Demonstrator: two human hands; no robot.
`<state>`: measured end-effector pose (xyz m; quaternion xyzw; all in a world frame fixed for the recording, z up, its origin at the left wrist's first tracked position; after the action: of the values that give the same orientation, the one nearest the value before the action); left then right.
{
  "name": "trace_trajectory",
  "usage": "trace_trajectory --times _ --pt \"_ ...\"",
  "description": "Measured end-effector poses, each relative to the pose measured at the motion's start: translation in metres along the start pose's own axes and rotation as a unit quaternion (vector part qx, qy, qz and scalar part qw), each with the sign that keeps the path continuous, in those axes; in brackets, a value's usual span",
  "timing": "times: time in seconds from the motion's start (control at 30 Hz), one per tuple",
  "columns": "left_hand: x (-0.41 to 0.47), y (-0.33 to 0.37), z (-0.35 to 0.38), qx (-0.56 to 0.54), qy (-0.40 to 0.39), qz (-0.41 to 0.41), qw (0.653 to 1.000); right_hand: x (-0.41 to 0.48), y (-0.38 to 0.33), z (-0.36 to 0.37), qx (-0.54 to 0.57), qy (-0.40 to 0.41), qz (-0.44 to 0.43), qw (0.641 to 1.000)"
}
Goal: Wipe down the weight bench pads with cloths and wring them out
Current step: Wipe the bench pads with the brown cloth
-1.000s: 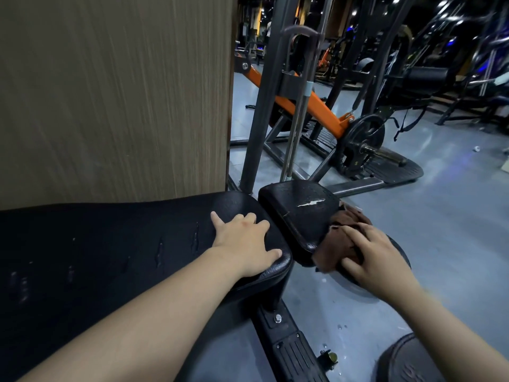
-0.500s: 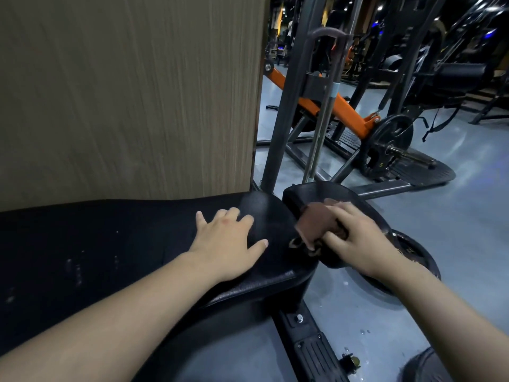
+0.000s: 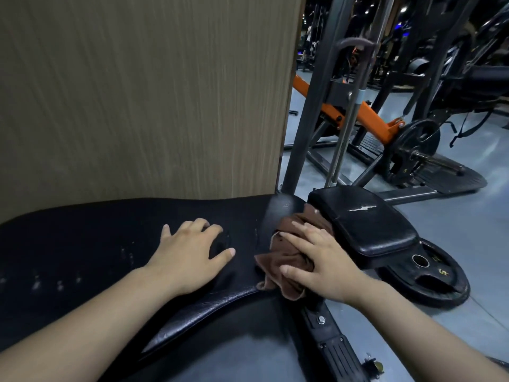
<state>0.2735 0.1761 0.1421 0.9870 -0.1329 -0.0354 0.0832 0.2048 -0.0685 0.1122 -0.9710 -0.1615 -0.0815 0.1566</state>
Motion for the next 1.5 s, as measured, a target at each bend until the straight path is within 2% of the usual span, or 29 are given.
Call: trace_trajectory --times 0.1,0.17,0.3,0.4,0.6,0.67,0.73,0.77,0.97,1.2,1.33,1.5 --pt "-0.01 -0.011 0.0 -0.008 0.0 -0.001 1.0 0.01 -0.033 0.011 0.005 -0.021 -0.069 0.997" --pt "-0.016 -0.019 -0.001 -0.012 0.006 -0.002 1.0 0.016 -0.044 0.009 0.033 -0.015 -0.078 0.996" --pt "-0.022 -0.036 -0.006 -0.005 0.025 -0.008 1.0 0.022 -0.036 0.0 0.091 0.001 -0.028 0.995" --pt "-0.021 -0.048 -0.01 0.001 0.038 -0.011 0.999 0.026 -0.031 0.004 0.017 -0.046 -0.033 0.998" --pt "-0.019 -0.063 -0.011 -0.035 0.051 -0.03 0.998 0.046 0.008 -0.014 -0.101 -0.047 0.008 0.994" --pt "-0.019 -0.064 -0.01 -0.045 0.062 -0.033 0.996 0.053 0.011 -0.017 -0.102 -0.089 0.051 0.989" --pt "-0.022 -0.063 -0.01 -0.046 0.07 -0.031 0.996 0.058 0.008 -0.01 -0.062 -0.157 0.097 0.981" --pt "-0.025 -0.062 -0.01 -0.047 0.075 -0.028 0.996 0.061 0.003 -0.007 -0.043 -0.163 0.11 0.98" --pt "-0.046 -0.066 -0.022 -0.057 0.095 -0.049 0.993 0.047 -0.031 0.009 -0.091 -0.056 0.124 0.987" --pt "-0.058 -0.063 -0.055 -0.025 0.118 -0.052 0.991 0.04 -0.029 0.009 -0.096 -0.042 0.103 0.989" --pt "-0.063 -0.076 -0.053 0.03 0.097 -0.049 0.994 0.037 -0.029 0.008 -0.082 -0.027 0.106 0.991" --pt "-0.072 -0.104 -0.028 0.043 0.055 -0.042 0.997 0.037 -0.028 0.01 -0.084 -0.019 0.109 0.99"
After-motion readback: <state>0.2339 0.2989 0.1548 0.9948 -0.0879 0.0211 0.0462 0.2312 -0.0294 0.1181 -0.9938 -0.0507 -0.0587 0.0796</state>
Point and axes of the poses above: each hand's wrist, its own x-axis towards the middle knuckle, its own z-axis out of the palm, y = z × x, the point moved 5 cm from there along x, towards the middle knuckle, and after that the axes turned 12 degrees about -z, right-handed, at the moved point
